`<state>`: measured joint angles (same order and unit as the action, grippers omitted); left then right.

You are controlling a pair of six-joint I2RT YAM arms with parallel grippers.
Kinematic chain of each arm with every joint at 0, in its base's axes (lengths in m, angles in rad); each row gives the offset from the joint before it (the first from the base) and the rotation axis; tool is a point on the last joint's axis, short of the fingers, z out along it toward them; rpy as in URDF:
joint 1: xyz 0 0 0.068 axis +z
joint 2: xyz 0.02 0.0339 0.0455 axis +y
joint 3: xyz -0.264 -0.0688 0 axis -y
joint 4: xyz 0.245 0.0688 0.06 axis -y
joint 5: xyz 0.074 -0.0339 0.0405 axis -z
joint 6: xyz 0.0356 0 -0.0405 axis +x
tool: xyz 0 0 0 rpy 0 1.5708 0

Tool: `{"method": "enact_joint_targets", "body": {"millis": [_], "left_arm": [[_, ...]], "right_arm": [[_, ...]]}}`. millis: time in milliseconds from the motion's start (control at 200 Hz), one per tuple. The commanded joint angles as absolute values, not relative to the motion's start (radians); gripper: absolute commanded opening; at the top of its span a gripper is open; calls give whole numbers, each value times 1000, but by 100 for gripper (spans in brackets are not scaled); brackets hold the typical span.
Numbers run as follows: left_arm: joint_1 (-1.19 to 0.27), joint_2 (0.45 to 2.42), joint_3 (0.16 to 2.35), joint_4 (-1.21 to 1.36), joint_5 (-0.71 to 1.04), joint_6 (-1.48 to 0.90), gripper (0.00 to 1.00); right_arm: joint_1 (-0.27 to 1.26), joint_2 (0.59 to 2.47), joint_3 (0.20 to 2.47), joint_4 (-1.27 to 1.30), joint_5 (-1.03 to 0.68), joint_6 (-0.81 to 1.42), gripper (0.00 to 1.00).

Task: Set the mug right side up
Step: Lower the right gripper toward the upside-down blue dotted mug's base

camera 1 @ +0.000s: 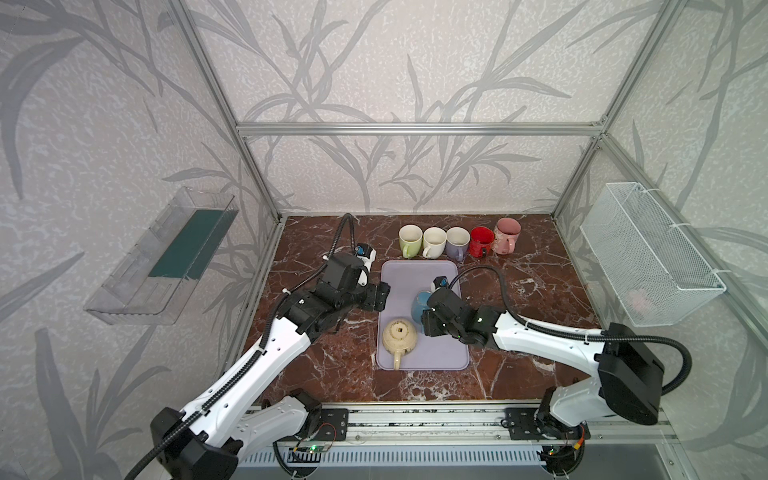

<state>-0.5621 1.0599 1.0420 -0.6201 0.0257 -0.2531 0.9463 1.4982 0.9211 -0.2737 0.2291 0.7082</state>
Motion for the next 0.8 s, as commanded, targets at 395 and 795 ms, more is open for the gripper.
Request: {"method": "enact_joint_targets", "body": {"millis": [395,795], "left_arm": [[-565,1059,1031,-631,5,-235,86],[-565,1077,1032,-631,6,-236,86]], "right_arm": [[938,1520,949,-363,319,621,44],[913,1532,999,-469,342,507,34]]}}
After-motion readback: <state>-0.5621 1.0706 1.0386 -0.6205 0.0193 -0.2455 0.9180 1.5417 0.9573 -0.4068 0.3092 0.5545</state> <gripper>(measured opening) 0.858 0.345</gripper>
